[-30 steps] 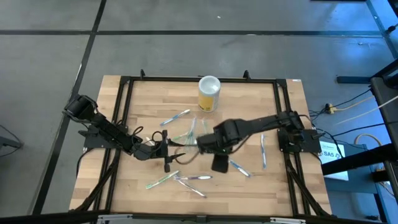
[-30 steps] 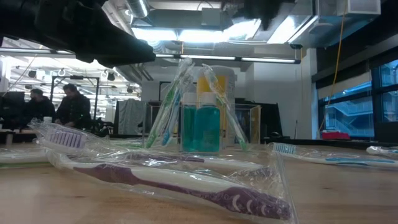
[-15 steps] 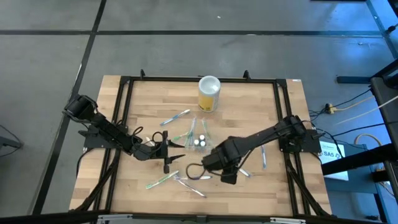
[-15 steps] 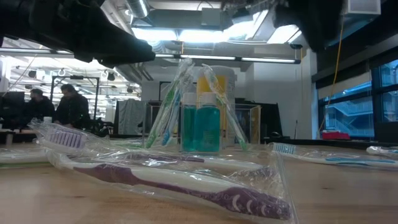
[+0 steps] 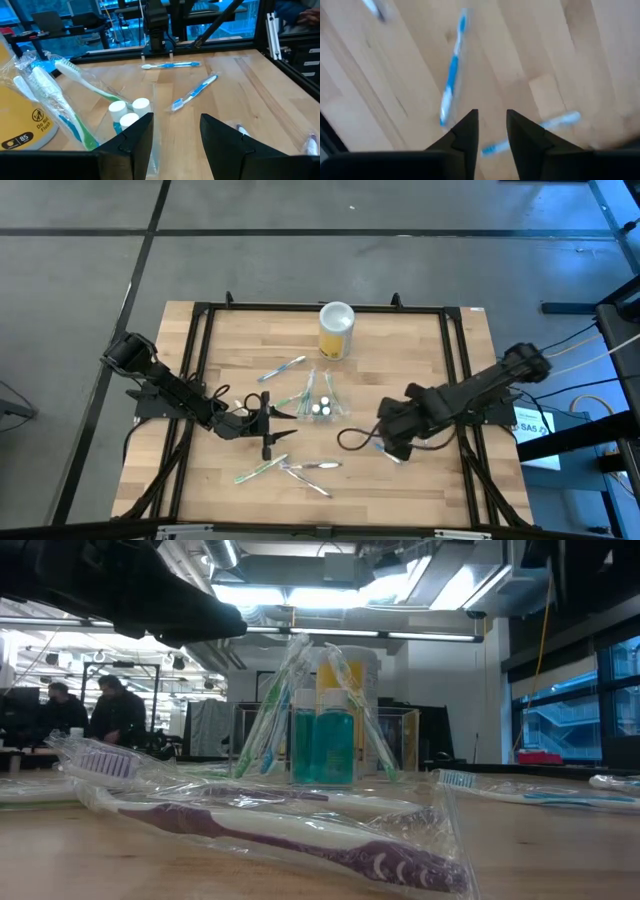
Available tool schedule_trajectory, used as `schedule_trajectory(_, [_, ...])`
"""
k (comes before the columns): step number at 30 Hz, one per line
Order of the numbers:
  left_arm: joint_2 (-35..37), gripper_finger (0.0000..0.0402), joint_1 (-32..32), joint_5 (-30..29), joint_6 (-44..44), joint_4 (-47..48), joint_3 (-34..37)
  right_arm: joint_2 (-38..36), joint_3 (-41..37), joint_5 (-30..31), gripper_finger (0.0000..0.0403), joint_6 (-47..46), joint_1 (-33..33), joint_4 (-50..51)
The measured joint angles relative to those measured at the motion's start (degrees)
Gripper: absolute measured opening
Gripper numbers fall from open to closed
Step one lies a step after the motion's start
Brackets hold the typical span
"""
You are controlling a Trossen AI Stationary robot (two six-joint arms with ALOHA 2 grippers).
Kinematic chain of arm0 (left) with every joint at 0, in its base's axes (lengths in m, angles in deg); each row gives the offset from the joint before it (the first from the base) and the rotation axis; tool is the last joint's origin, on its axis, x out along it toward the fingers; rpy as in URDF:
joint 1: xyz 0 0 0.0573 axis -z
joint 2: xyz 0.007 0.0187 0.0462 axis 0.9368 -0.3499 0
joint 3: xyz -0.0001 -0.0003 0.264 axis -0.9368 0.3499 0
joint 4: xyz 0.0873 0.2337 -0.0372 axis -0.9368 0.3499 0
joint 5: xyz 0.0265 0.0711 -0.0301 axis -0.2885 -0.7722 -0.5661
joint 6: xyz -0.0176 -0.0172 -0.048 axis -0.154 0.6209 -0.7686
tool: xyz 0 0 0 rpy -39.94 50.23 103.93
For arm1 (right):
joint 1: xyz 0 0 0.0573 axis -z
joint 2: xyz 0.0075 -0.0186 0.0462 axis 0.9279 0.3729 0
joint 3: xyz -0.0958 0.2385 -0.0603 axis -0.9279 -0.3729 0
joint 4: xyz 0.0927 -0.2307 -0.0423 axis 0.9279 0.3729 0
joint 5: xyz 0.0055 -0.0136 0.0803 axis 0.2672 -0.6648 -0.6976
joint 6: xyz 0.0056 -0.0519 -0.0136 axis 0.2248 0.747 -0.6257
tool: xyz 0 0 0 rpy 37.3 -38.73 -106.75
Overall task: Pick & Place toothbrushing station
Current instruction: Put the blue toothbrush into the transparent organizer
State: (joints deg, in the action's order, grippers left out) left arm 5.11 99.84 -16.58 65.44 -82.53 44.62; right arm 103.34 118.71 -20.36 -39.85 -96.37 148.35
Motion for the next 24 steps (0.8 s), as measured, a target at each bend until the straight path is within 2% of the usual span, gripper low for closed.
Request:
schedule_trajectory(4, [0.0,0.0159,0.0,-0.1,0.0,0.0,0.0,-4.7,-7.4,3.4,0.0079,-1.5,-0.9,-8.8])
schedule_trajectory(13, [0.0,0.0159,-0.5,-0.2,0.0,0.0,0.0,-5.0,-17.0,3.2,0.0062,-1.5,-0.8,-16.0])
schedule_trajectory(18, [0.0,0.0159,-0.6,-0.2,0.0,0.0,0.0,-5.0,-17.4,3.2,0.0096,-0.8,-0.8,-21.4])
schedule_trajectory(24, [0.0,0.0159,-1.8,-0.1,-0.5,-0.2,0.0,-4.4,-17.4,4.3,0.015,0.3,-0.5,-21.6])
